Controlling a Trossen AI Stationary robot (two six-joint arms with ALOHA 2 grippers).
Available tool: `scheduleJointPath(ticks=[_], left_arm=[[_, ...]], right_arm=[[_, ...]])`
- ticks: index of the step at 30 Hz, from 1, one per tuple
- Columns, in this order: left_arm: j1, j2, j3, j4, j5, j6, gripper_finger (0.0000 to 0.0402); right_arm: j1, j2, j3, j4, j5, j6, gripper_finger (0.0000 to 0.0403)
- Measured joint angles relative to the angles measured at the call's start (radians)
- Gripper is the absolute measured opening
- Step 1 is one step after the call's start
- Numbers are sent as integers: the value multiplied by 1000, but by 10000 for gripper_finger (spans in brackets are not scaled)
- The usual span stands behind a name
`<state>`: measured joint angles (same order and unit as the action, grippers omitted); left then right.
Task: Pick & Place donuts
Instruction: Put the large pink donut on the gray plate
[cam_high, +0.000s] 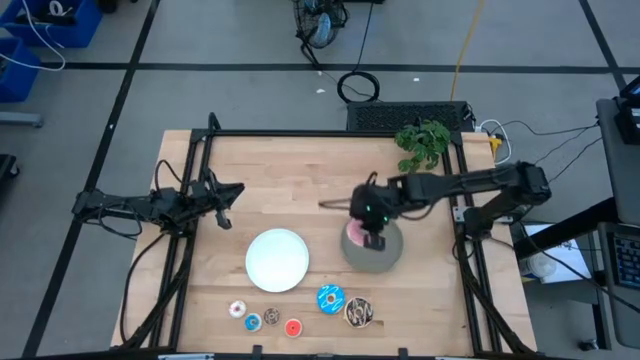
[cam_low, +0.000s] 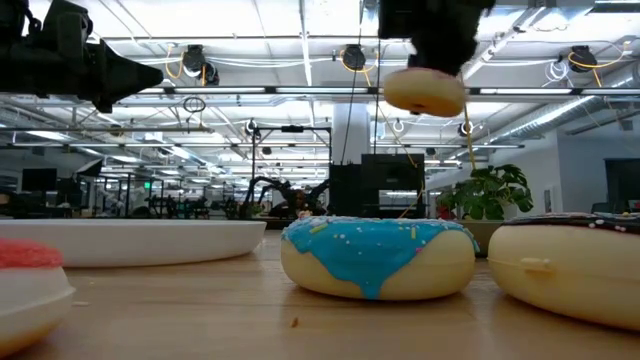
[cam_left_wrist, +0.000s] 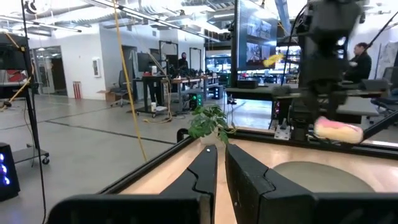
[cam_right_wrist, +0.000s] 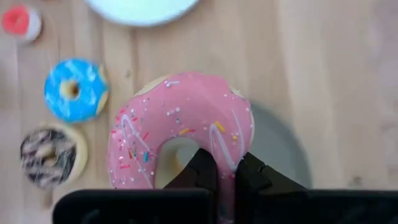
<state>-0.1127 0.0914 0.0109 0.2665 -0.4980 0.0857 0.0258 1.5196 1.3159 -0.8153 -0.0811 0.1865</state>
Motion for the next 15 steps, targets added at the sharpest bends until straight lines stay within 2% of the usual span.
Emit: scheduleJointPath(ticks=[7,10,15], left_arm=[[0,0,0,0,0,2,37],[0,0,0,-1,0,5,37],[0,0,0,0,0,5,37]], right_arm=[[-109,0,-13,-29,18,13,9],[-118,0,-42,-26,77,58,9],[-118,0,-110,-11,80,64,9]])
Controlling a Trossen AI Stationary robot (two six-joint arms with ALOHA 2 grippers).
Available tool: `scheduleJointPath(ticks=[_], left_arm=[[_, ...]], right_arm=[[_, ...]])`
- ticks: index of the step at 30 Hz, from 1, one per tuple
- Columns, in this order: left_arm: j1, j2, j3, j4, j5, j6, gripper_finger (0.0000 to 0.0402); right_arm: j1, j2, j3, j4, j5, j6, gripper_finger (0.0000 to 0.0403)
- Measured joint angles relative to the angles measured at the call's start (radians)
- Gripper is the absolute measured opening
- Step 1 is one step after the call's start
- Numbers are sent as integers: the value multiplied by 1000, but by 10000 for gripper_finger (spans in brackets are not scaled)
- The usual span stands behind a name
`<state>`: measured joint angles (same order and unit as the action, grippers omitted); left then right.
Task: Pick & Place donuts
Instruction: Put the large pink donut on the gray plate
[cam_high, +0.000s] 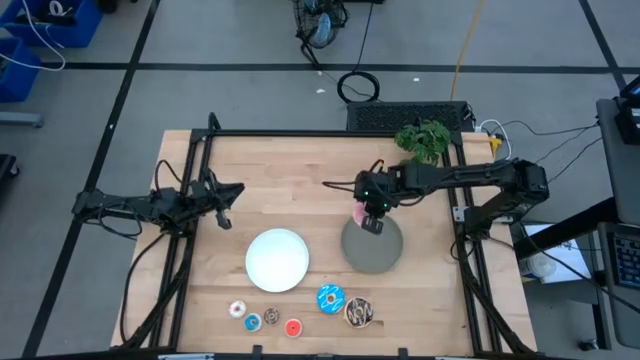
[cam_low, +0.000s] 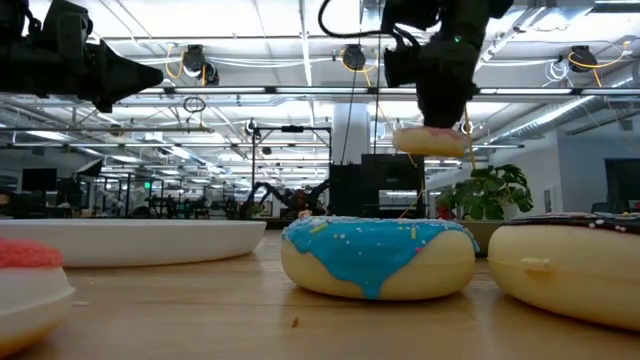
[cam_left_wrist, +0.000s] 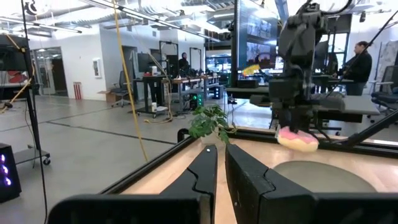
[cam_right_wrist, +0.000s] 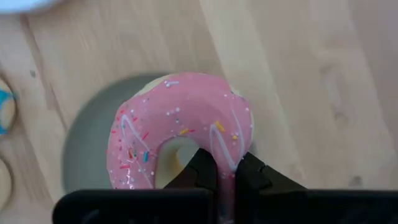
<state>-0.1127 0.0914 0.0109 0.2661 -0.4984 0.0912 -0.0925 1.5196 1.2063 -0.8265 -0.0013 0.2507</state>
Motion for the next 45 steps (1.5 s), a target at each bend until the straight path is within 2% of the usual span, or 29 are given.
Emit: scheduleJointPath(ticks=[11,18,31,40,45], left_arm=[[0,0,0,0,-1,10,37],[0,0,0,0,-1,30,37],[0,0,0,0,-1,31,37],[0,0,0,0,-1,35,37],[0,0,0,0,-1,35,37]], right_arm=[[1,0,-150,206,-27,-3,9],[0,0,-158,206,-29,49,9],[10,0,-164,199,-21,24,9],[8,0,-292,318,-26,43,9],[8,0,-321,341,-26,67,9]])
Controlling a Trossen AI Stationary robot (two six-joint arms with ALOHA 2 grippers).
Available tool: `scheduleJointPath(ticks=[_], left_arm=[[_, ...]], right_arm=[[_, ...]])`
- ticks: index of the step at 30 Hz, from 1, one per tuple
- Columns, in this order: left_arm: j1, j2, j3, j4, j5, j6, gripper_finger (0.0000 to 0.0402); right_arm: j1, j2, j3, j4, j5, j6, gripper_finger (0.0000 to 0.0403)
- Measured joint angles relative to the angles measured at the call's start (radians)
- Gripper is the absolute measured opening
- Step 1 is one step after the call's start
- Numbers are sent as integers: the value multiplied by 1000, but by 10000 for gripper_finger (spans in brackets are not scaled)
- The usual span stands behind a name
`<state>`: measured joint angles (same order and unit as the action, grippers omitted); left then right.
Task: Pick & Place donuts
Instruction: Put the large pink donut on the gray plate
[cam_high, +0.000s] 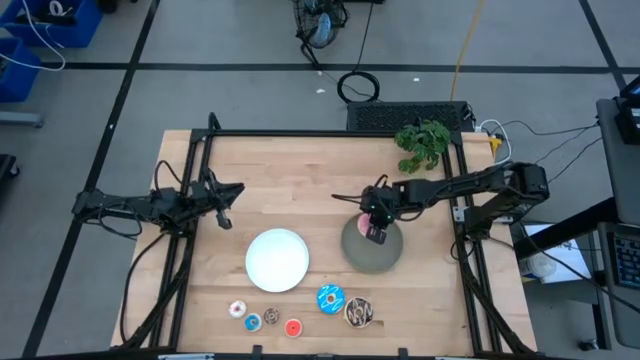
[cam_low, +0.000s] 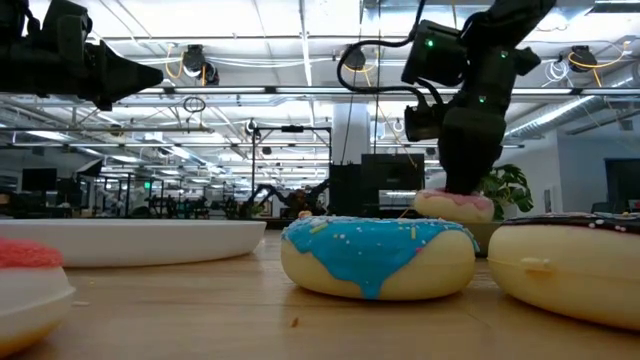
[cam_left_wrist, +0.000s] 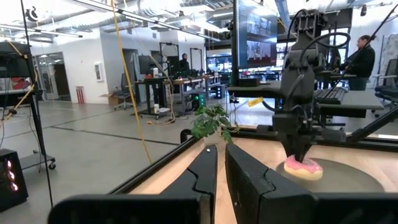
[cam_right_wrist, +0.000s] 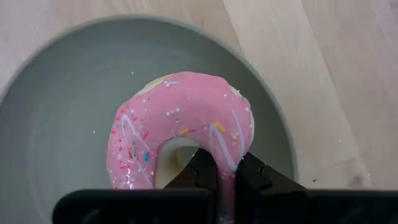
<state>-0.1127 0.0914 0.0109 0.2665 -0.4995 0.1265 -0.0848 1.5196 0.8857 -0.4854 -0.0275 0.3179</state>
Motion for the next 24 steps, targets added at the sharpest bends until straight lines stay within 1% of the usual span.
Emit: scheduleJointPath(ticks=[5,9,11,16,20,24], left_arm=[[0,0,0,0,0,0,37],[0,0,0,0,0,0,37],[0,0,0,0,0,0,37],[0,0,0,0,-7,4,37],[0,0,0,-1,-8,11,37],[0,0,0,-2,-14,9,37]], right_arm=[[19,5,-11,3,12,32,9],[28,25,-12,-13,92,30,9],[24,35,-12,0,105,30,9],[19,34,-12,0,100,40,9],[19,33,-12,0,28,40,9],[15,33,-12,0,30,37,9]])
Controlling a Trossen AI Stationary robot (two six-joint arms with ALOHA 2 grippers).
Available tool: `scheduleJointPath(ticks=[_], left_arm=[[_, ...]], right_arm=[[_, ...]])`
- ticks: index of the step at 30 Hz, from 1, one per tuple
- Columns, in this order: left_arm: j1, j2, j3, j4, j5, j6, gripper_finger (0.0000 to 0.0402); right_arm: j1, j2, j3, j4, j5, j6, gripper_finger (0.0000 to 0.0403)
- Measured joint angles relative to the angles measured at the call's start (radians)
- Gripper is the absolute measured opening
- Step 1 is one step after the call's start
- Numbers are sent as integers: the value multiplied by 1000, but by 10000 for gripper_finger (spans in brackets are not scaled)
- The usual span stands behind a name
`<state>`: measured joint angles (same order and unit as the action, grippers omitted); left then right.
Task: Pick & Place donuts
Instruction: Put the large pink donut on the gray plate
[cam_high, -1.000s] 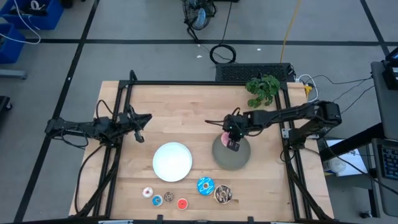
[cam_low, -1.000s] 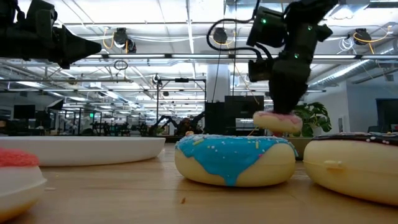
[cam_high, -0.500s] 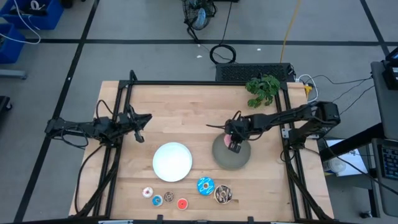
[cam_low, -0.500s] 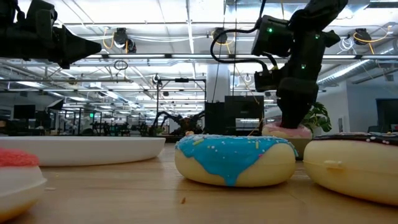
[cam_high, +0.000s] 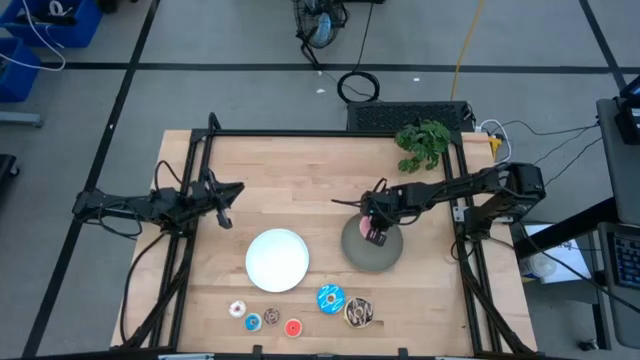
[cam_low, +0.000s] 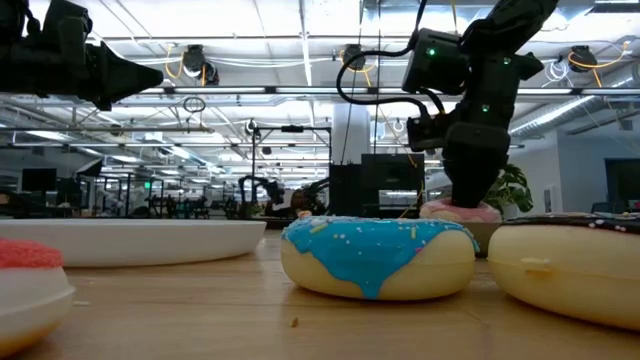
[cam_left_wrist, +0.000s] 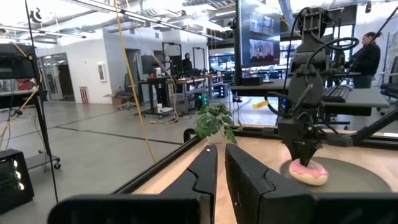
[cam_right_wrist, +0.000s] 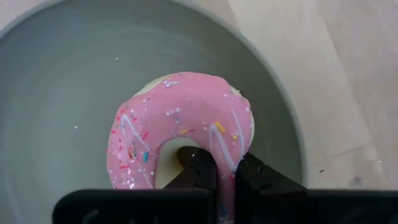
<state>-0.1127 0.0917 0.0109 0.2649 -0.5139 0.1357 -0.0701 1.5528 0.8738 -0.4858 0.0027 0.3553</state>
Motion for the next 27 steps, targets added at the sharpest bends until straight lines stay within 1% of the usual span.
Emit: scheduleJointPath(ticks=[10,13,18,23,27], left_arm=[[0,0,0,1,-6,-13,37],[0,0,0,1,-11,-11,37],[0,0,0,1,-11,-12,37],[0,0,0,2,-11,-10,37],[0,0,0,2,-11,-11,37]], right_arm=[[-1,38,0,-2,-5,-2,9],[-1,54,2,-3,-5,-7,18],[0,48,1,7,-3,-37,61],[-1,29,3,4,-3,-37,110],[-1,25,5,1,-3,-29,141]])
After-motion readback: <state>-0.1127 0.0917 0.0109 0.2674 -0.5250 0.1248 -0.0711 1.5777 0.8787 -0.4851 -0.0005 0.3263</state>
